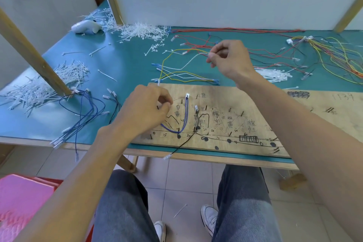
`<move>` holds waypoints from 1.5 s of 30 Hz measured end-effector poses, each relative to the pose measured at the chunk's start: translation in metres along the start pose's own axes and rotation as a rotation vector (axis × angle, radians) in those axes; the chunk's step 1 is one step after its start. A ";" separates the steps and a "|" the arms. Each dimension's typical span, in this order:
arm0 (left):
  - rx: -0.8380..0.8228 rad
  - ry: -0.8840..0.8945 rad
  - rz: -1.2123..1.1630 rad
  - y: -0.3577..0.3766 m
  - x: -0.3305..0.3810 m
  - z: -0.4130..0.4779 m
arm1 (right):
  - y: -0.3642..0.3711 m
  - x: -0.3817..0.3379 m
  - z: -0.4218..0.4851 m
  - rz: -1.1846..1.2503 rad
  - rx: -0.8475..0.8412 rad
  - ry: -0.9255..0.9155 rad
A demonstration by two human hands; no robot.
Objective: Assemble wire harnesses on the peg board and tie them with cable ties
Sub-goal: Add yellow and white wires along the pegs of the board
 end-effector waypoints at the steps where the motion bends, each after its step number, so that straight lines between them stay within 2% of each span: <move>1: 0.020 -0.013 -0.019 -0.001 -0.002 0.002 | -0.002 -0.005 0.000 0.076 -0.008 0.005; 7: 0.046 -0.076 -0.001 0.005 -0.016 0.012 | -0.011 -0.024 -0.003 0.510 -0.042 0.013; 9: 0.104 -0.086 -0.020 0.001 -0.017 0.010 | -0.011 -0.033 -0.007 0.596 -0.070 -0.007; 13: 0.389 -0.076 -0.243 -0.034 -0.004 -0.002 | -0.012 -0.061 -0.022 0.606 -0.122 -0.068; 16: 0.435 -0.073 -0.385 -0.054 0.017 -0.005 | -0.012 -0.087 -0.038 0.565 -0.160 -0.135; 20: 0.373 -0.070 -0.496 -0.063 0.041 -0.001 | -0.010 -0.122 -0.056 0.584 -0.192 -0.193; 24: 0.142 -0.104 -1.003 -0.053 0.049 -0.003 | -0.004 -0.138 -0.068 0.698 -0.304 -0.153; 27: -0.002 -0.119 -1.172 -0.046 0.048 -0.019 | 0.007 -0.132 -0.078 0.722 -0.387 -0.114; 34: -0.154 -0.264 -1.138 -0.012 0.031 -0.051 | 0.033 -0.093 -0.103 0.689 -0.402 -0.033; 39: -0.314 -0.277 -0.983 0.005 0.029 -0.064 | 0.038 -0.083 -0.112 0.538 -0.395 -0.061; 45: -0.163 -0.346 -1.040 -0.004 0.009 -0.067 | 0.036 -0.082 -0.111 0.539 -0.399 -0.024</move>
Point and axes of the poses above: each hand's wrist, its own z-axis towards the middle knuckle, its own y-axis out of the palm, x = y × z, the point moved 9 cm from there along z, towards the middle knuckle, and after that the axes turned 1 degree about y, right-handed, at the moved point
